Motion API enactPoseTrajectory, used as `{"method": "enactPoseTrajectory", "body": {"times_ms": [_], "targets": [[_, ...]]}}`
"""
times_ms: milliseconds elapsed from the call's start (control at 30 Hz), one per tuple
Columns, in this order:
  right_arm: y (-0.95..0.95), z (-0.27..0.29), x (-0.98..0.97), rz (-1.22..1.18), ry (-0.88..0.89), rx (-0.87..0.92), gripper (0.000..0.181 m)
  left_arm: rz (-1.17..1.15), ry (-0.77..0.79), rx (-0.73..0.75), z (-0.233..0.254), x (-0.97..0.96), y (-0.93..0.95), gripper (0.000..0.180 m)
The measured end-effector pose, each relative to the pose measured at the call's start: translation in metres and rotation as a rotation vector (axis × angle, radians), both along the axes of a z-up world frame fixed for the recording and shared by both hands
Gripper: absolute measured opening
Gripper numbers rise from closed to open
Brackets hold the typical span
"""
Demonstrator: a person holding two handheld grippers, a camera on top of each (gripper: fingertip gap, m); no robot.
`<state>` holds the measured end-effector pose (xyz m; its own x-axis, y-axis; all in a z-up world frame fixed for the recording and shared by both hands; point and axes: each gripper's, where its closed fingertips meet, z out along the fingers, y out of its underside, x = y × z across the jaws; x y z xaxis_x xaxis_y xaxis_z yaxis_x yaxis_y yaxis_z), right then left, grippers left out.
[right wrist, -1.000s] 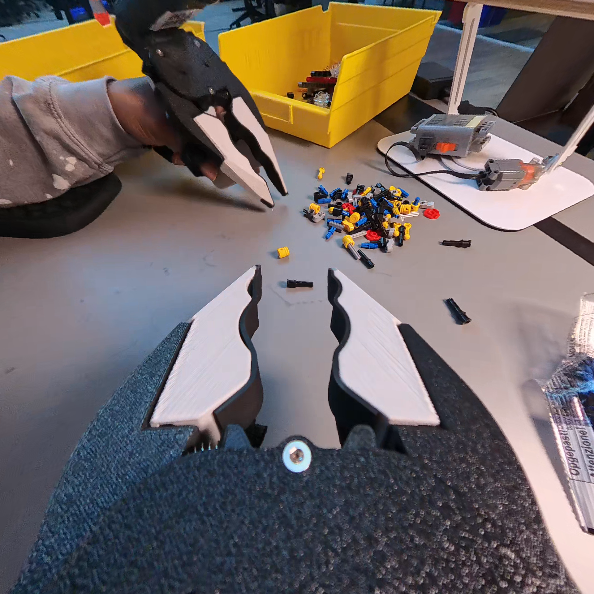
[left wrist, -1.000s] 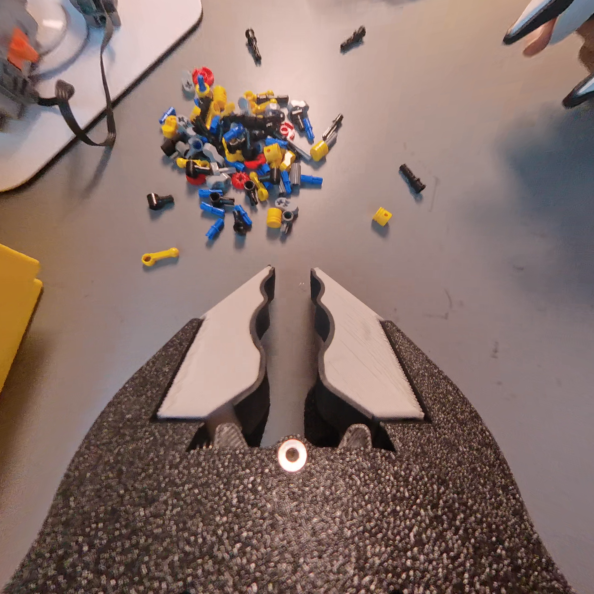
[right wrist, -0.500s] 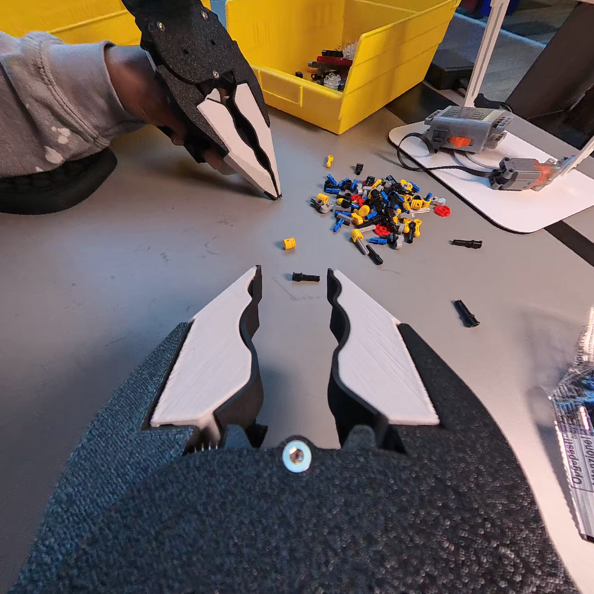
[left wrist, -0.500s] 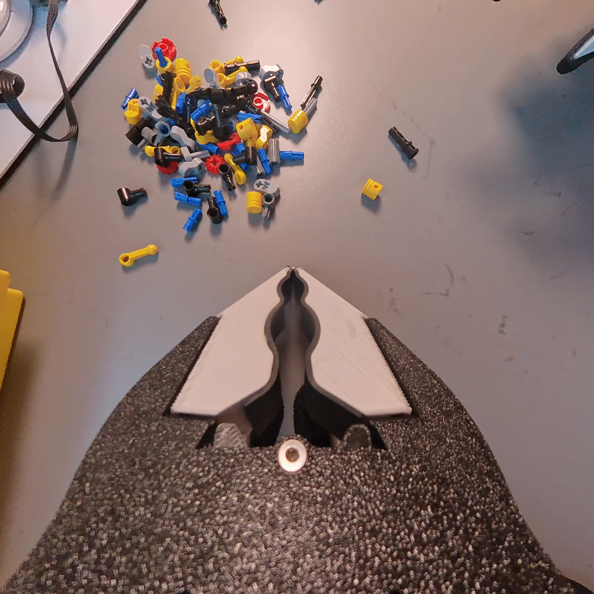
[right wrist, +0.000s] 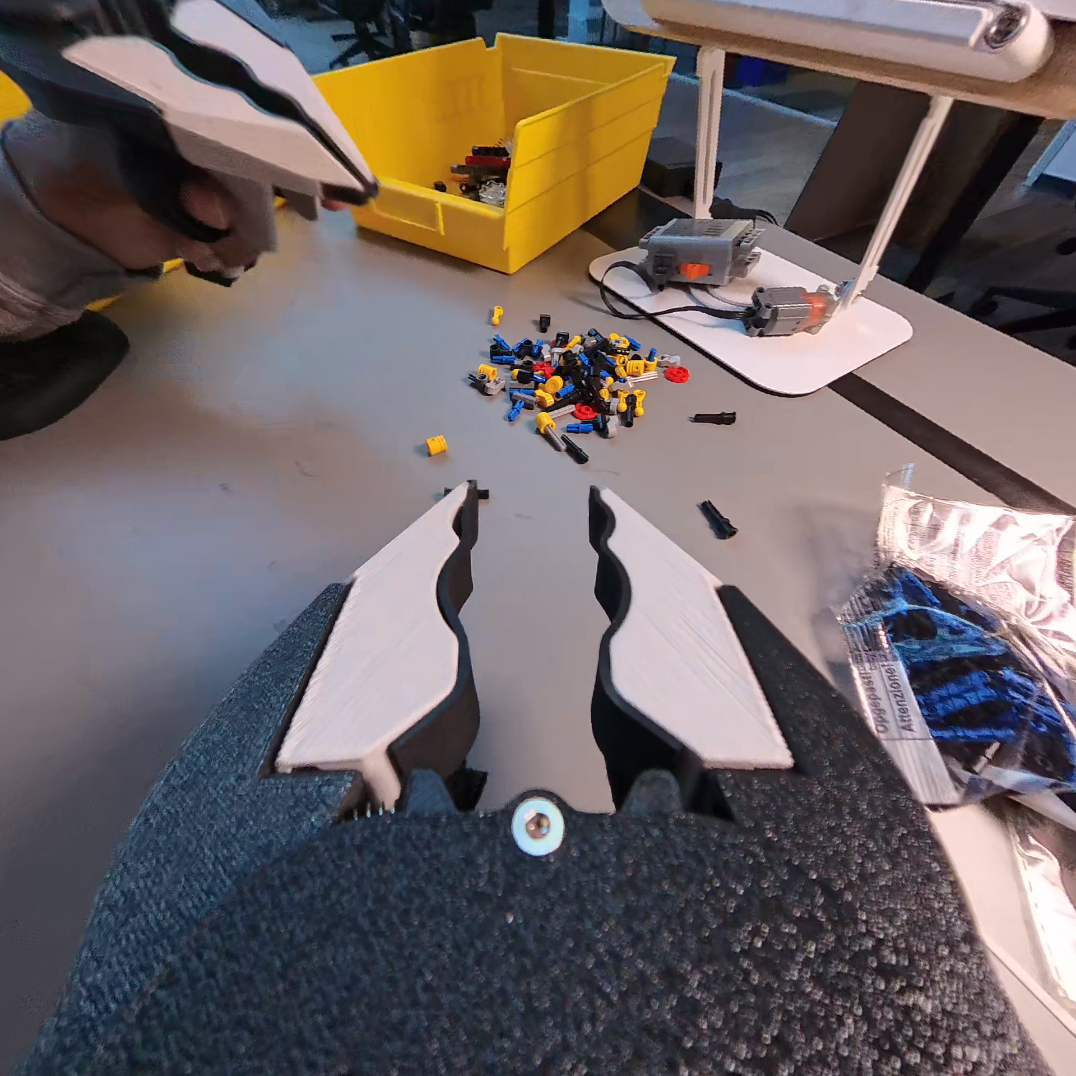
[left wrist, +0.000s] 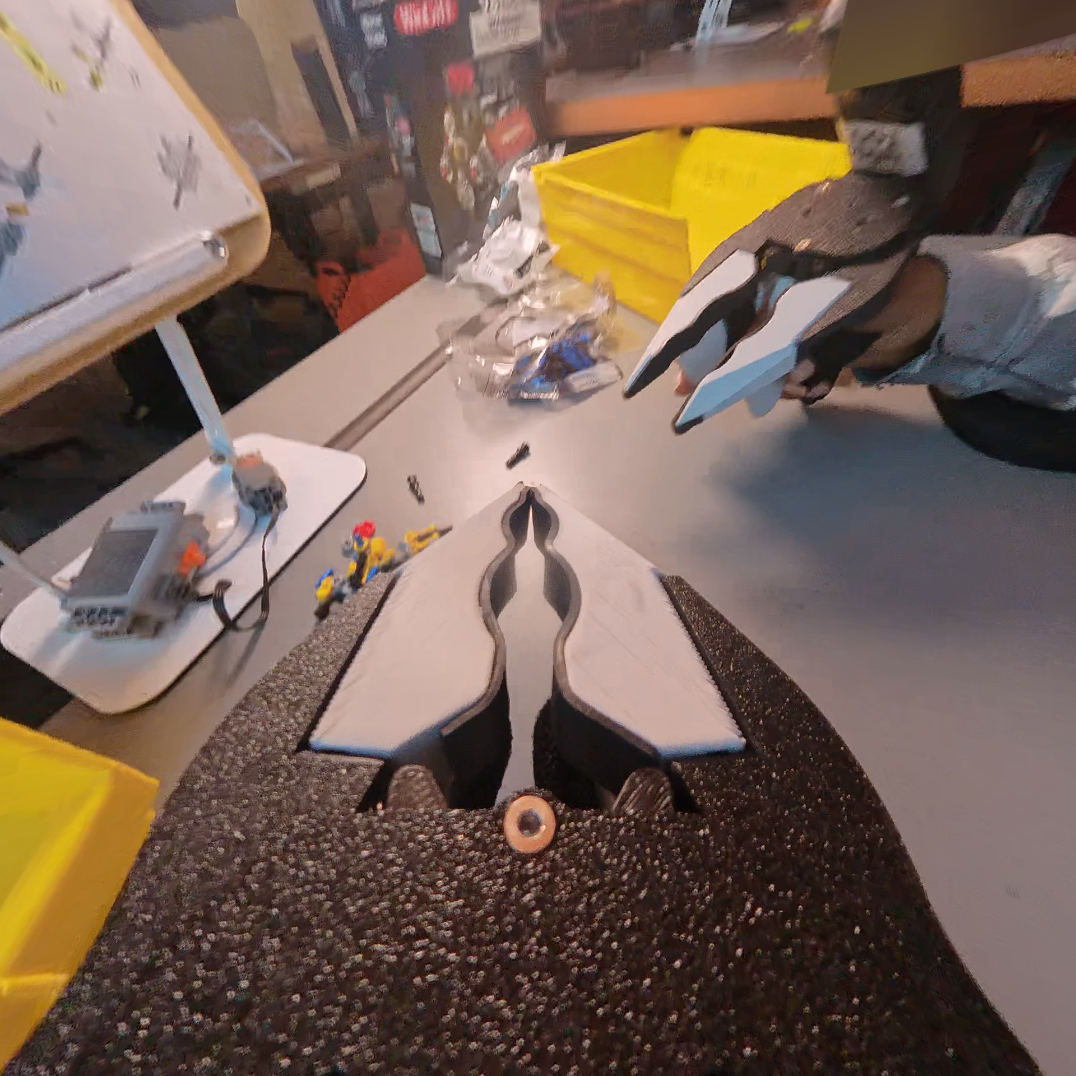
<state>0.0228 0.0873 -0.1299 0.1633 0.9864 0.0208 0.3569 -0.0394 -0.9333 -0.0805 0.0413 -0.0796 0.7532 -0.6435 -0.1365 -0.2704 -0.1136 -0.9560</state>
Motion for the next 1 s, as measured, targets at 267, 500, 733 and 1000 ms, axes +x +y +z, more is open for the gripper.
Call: {"method": "enactPoseTrajectory", "body": {"times_ms": [267,500,733,1000], "targets": [[0.009,0.008,0.01,-0.051,0.021,0.013,0.037,-0.182,-0.103,0.278,0.096,0.061,-0.048,0.0],[0.011,0.004,0.013,-0.071,-0.004,0.04,0.037,-0.129,-0.074,0.24,0.082,0.052,-0.039,0.007],[0.005,-0.025,0.009,-0.046,-0.144,0.023,0.038,0.116,0.017,-0.084,-0.01,-0.014,0.001,0.015],[-0.006,-0.07,-0.005,-0.046,-0.423,-0.03,0.027,0.074,0.073,-0.474,-0.095,-0.021,-0.01,0.017]]}}
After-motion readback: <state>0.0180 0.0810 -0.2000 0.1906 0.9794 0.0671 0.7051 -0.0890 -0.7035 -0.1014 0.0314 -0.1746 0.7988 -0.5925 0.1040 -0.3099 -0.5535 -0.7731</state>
